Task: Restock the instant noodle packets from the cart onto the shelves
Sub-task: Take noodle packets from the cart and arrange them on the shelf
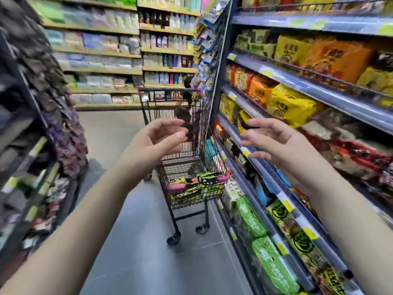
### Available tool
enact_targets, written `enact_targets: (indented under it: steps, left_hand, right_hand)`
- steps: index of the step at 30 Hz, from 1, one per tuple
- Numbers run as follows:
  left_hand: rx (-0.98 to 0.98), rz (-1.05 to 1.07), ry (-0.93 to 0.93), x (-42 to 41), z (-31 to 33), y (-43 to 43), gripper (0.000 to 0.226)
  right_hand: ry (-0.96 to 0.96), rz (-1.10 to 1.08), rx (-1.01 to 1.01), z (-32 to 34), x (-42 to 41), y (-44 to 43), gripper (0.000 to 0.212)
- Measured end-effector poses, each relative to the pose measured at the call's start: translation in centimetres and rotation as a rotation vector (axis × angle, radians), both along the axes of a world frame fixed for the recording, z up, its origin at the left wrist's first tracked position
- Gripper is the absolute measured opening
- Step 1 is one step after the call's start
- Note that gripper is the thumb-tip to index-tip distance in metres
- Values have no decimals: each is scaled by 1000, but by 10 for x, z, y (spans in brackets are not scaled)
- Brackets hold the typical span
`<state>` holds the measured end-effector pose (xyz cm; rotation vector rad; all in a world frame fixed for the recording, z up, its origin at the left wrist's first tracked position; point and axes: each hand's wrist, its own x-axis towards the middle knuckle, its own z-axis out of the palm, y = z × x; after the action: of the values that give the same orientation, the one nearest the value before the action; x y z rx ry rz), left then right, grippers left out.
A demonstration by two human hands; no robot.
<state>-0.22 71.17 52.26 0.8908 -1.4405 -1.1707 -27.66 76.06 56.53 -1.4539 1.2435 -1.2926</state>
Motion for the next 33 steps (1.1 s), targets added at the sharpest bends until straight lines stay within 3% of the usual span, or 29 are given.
enact_targets:
  steps: [5,13,19,33]
  left_hand:
    - [68,65,38,18,-24,-33,44]
    - [163,142,15,14,-75,-104,47]
    - [270,153,-4,-17,-103,-206,48]
    - [464,237,-6,-53,-157,-355,41]
  right_hand:
    - [1,77,69,-26,19,-57,47]
    - [-23,155,164,-79,21,-168,32]
    - [-74,200,241,-116,-6,-273,51]
    - [-104,237,418,-184,-41,-438,52]
